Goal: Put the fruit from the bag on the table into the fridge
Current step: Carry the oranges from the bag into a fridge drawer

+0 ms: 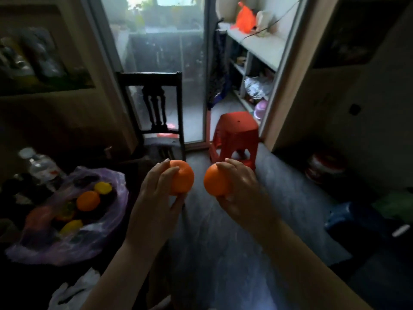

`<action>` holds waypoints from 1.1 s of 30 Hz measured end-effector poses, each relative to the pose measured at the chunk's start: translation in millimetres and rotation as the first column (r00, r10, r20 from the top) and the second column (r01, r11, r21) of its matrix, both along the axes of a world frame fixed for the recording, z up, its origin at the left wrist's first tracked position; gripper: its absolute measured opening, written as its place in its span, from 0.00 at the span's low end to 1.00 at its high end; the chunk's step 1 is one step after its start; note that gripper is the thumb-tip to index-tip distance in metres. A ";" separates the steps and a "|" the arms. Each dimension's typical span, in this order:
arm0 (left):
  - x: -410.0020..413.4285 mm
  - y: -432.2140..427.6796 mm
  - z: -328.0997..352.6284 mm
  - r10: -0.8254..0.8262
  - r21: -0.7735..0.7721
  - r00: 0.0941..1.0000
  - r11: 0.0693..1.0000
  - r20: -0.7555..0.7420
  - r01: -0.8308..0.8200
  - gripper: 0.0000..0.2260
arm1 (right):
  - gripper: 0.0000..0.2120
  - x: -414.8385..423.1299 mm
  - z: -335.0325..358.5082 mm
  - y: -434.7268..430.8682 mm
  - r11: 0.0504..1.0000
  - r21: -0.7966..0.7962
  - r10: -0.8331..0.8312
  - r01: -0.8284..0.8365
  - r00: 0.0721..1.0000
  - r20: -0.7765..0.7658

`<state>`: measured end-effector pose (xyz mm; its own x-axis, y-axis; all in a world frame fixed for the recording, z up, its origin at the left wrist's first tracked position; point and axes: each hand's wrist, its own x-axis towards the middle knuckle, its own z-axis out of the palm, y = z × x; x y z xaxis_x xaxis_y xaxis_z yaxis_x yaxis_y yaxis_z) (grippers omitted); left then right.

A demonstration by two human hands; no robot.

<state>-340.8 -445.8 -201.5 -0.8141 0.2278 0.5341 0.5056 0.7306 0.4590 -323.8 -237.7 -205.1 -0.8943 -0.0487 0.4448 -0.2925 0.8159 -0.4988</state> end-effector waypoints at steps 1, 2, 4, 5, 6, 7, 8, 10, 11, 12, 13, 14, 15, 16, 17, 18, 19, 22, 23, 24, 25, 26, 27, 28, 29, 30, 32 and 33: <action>-1.9 9.7 3.3 -0.033 0.007 0.999 0.999 -0.015 0.033 0.25 | 0.30 7.1 6.4 10.4 0.999 0.014 -0.034 0.034 0.999 -0.008; -2.5 20.5 6.5 -0.069 0.018 0.997 0.997 -0.025 0.070 0.25 | 0.31 14.4 13.0 20.0 0.997 0.028 -0.071 0.071 0.997 -0.005; -0.8 42.7 11.9 -0.146 0.040 0.988 0.988 -0.045 0.148 0.25 | 0.32 28.0 23.0 37.7 0.988 0.050 -0.147 0.146 0.989 0.004; 1.6 54.4 13.8 -0.185 0.052 0.981 0.981 -0.056 0.188 0.26 | 0.32 36.1 26.6 45.8 0.981 0.058 -0.185 0.185 0.983 -0.004; 4.5 65.8 15.4 -0.225 0.063 0.972 0.971 -0.068 0.229 0.26 | 0.33 44.7 30.1 53.4 0.974 0.068 -0.215 0.215 0.977 -0.019; 8.0 77.4 16.8 -0.265 0.070 0.961 0.960 -0.076 0.270 0.26 | 0.33 53.9 32.5 61.2 0.968 0.076 -0.238 0.239 0.971 -0.026; 11.6 88.4 17.4 -0.304 0.070 0.950 0.948 -0.077 0.309 0.26 | 0.34 64.8 34.9 68.3 0.962 0.078 -0.260 0.261 0.965 -0.022; 20.3 109.6 18.2 -0.373 0.071 0.926 0.924 -0.066 0.377 0.25 | 0.34 90.1 38.5 82.1 0.949 0.075 -0.306 0.306 0.952 -0.012; 26.3 119.1 17.8 -0.400 0.074 0.915 0.912 -0.060 0.403 0.25 | 0.34 103.6 39.0 87.9 0.942 0.077 -0.329 0.328 0.944 0.000; 33.2 128.6 17.3 -0.423 0.072 0.904 0.902 -0.057 0.427 0.25 | 0.34 117.8 39.5 92.6 0.934 0.084 -0.349 0.347 0.937 0.014; 41.3 137.3 17.0 -0.444 0.061 0.894 0.892 -0.060 0.448 0.26 | 0.33 131.4 39.4 97.4 0.929 0.090 -0.362 0.359 0.932 0.025; 50.1 145.7 17.0 -0.461 0.048 0.885 0.884 -0.068 0.464 0.27 | 0.33 144.4 39.1 101.5 0.928 0.096 -0.365 0.360 0.931 0.034; 59.4 153.2 16.5 -0.472 0.035 0.878 0.879 -0.075 0.475 0.28 | 0.32 156.4 38.4 104.9 0.930 0.102 -0.361 0.354 0.931 0.051; 68.8 159.8 16.0 -0.479 0.022 0.875 0.876 -0.077 0.482 0.28 | 0.32 167.3 37.2 107.6 0.931 0.112 -0.355 0.346 0.932 0.075; 77.8 165.2 15.0 -0.482 0.012 0.873 0.875 -0.072 0.484 0.28 | 0.32 176.7 35.5 109.7 0.932 0.127 -0.352 0.339 0.931 0.097; 86.1 169.2 14.1 -0.484 0.004 0.873 0.875 -0.066 0.485 0.27 | 0.31 184.8 34.6 110.8 0.931 0.143 -0.352 0.336 0.930 0.104; 93.9 171.7 13.3 -0.482 -0.003 0.874 0.876 -0.062 0.483 0.27 | 0.31 191.7 33.5 111.4 0.929 0.158 -0.352 0.334 0.931 0.100; 111.5 171.0 9.8 -0.469 0.005 0.882 0.883 -0.043 0.470 0.26 | 0.30 206.1 32.3 110.1 0.925 0.225 -0.331 0.307 0.941 0.077; 117.2 168.5 9.1 -0.458 0.017 0.889 0.889 -0.033 0.458 0.26 | 0.31 209.9 32.8 109.6 0.926 0.244 -0.314 0.288 0.946 0.074; 122.8 165.6 8.9 -0.445 0.031 0.895 0.895 -0.027 0.446 0.26 | 0.32 214.0 33.7 109.0 0.930 0.251 -0.298 0.270 0.951 0.080; 128.6 162.4 9.0 -0.432 0.041 0.902 0.901 -0.027 0.432 0.26 | 0.32 218.1 35.3 108.7 0.936 0.247 -0.281 0.252 0.955 0.090; 134.6 159.0 9.3 -0.417 0.042 0.908 0.907 -0.031 0.418 0.26 | 0.32 222.7 37.1 108.2 0.943 0.237 -0.264 0.236 0.960 0.096; 140.7 156.2 9.4 -0.404 0.037 0.914 0.914 -0.033 0.405 0.26 | 0.33 227.7 38.7 107.7 0.948 0.228 -0.248 0.222 0.964 0.094; 146.4 154.0 9.3 -0.393 0.032 0.919 0.918 -0.031 0.394 0.26 | 0.33 232.9 39.7 107.6 0.951 0.224 -0.236 0.212 0.968 0.086; 152.2 152.3 9.0 -0.385 0.030 0.922 0.922 -0.023 0.386 0.27 | 0.33 238.3 40.3 107.6 0.953 0.225 -0.227 0.204 0.970 0.085; 158.0 151.0 8.8 -0.379 0.031 0.925 0.925 -0.014 0.379 0.27 | 0.33 243.9 40.7 107.7 0.953 0.230 -0.221 0.195 0.971 0.091; 171.1 150.4 9.2 -0.374 0.031 0.927 0.927 -0.001 0.374 0.27 | 0.33 256.9 40.2 109.2 0.951 0.249 -0.214 0.182 0.971 0.105; 177.9 150.9 9.5 -0.376 0.027 0.927 0.926 0.001 0.376 0.27 | 0.33 264.0 40.2 110.6 0.951 0.252 -0.208 0.177 0.973 0.102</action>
<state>-162.8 -294.9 -191.9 -0.6744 0.5041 0.5394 0.7382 0.4753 0.4787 -59.8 -127.1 -164.9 -0.9452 0.0390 0.3242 -0.0651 0.9504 -0.3041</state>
